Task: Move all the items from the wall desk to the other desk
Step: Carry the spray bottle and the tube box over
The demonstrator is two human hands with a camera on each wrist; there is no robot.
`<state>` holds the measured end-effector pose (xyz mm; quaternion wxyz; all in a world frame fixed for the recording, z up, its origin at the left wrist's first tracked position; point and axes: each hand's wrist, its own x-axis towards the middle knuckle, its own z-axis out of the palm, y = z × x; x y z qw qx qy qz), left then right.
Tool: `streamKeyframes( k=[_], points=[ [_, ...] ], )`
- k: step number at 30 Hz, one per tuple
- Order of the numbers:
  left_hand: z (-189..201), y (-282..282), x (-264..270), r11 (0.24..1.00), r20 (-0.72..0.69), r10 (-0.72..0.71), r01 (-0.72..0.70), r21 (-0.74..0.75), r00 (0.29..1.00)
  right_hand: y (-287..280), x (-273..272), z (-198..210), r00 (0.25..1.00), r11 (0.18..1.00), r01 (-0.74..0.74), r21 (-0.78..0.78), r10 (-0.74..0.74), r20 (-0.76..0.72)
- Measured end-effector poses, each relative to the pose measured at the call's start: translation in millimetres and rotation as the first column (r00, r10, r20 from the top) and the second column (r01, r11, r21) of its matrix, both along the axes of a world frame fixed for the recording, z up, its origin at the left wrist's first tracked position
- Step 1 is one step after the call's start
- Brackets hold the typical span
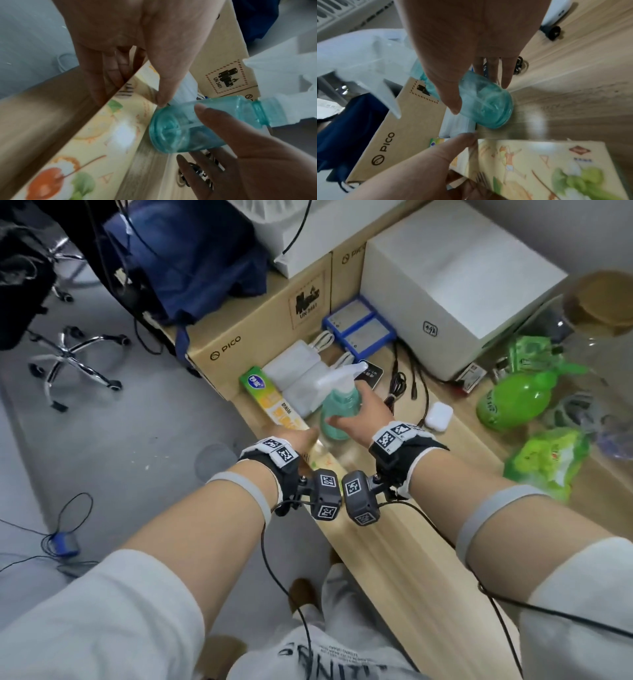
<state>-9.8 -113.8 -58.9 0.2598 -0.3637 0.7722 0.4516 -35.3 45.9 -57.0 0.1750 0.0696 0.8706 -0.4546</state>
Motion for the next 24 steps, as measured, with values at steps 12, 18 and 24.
streamKeyframes(
  k=[12, 18, 24],
  points=[
    [31, -9, 42, 0.957, 0.0, 0.079, -0.076, 0.278, 0.997, 30, 69, 34, 0.984, 0.984, 0.177, -0.017, -0.177, -0.029],
    [70, 35, 62, 0.865, -0.176, -0.017, 0.102, 0.491, 0.984, 79, 149, 102, 0.906, 0.915, 0.403, -0.02, -0.402, -0.129],
    [177, 138, 111, 0.646, -0.421, -0.175, 0.426, 0.634, 0.89, 151, 258, 212, 0.752, 0.791, 0.61, 0.037, -0.565, -0.34]
  ],
)
